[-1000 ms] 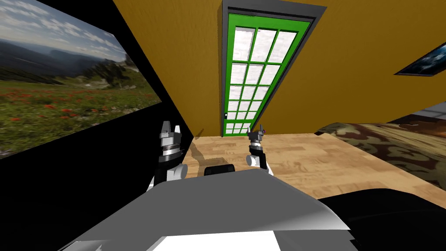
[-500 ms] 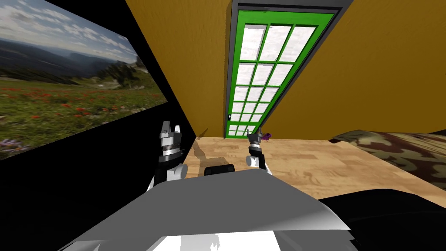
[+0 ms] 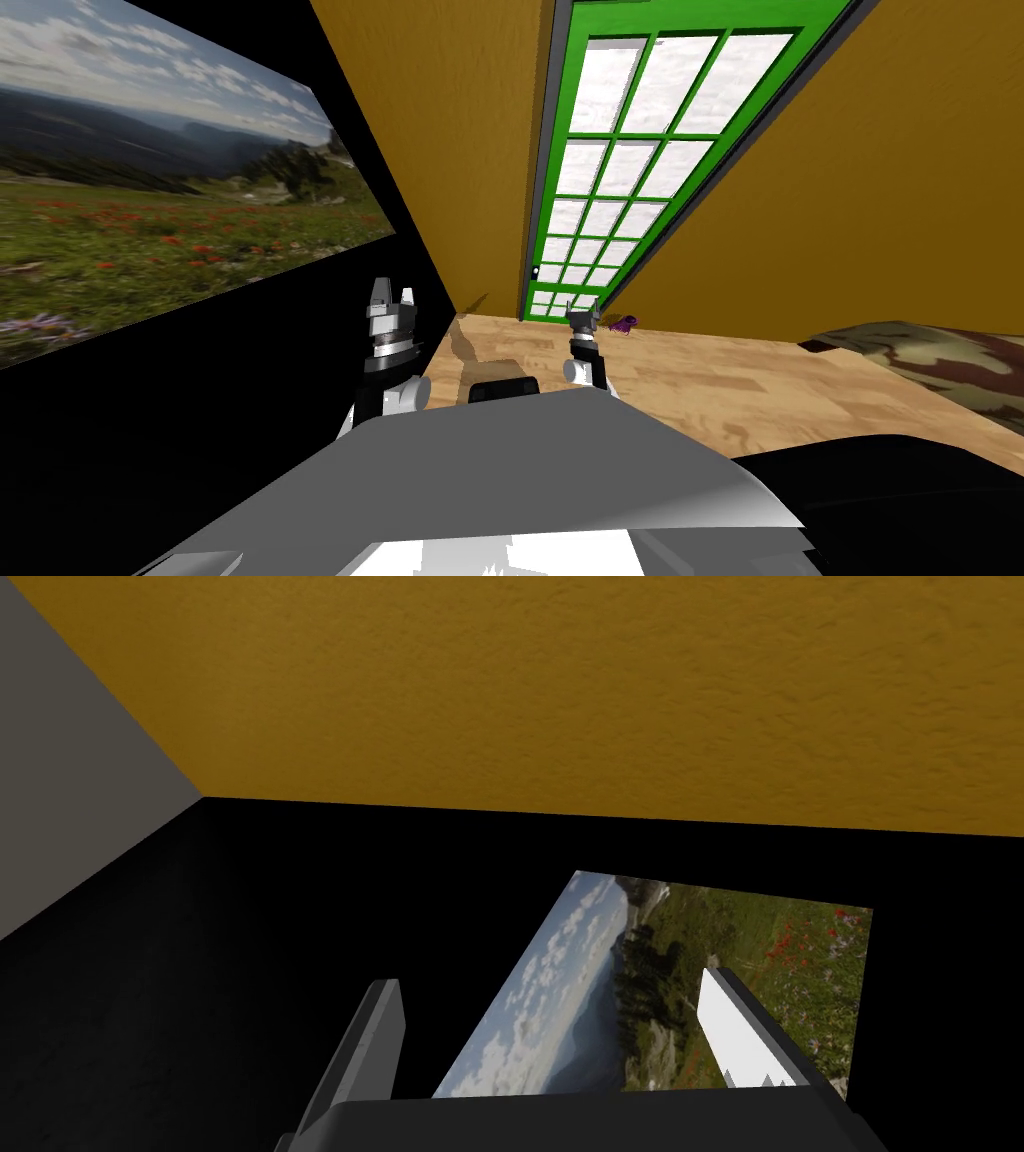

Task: Pull the door open

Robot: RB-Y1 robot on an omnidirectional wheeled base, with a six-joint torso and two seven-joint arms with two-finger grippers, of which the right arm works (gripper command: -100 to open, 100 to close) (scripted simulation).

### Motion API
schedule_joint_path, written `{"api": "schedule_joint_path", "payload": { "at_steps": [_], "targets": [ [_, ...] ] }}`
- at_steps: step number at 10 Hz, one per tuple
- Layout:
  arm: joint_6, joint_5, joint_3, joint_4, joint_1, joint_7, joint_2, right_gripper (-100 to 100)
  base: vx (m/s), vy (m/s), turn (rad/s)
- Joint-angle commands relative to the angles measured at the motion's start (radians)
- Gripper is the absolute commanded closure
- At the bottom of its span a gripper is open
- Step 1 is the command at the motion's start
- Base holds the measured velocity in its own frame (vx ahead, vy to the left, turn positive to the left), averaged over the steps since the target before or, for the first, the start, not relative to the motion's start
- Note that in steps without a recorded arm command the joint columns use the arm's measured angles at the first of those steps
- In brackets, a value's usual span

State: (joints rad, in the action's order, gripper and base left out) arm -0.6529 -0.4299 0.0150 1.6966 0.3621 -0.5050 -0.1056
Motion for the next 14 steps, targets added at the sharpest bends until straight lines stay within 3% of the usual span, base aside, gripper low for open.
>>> {"api": "schedule_joint_path", "payload": {
  "at_steps": [1, 14],
  "targets": [
    [-0.019, -0.022, -0.002, -0.043, -0.007, -0.036, -0.006, -100, 0.085, -0.013, 0.144],
    [-0.123, -0.193, -0.018, -0.316, -0.054, -0.276, -0.028, -100, 0.1, -0.029, 0.15]
  ]
}}
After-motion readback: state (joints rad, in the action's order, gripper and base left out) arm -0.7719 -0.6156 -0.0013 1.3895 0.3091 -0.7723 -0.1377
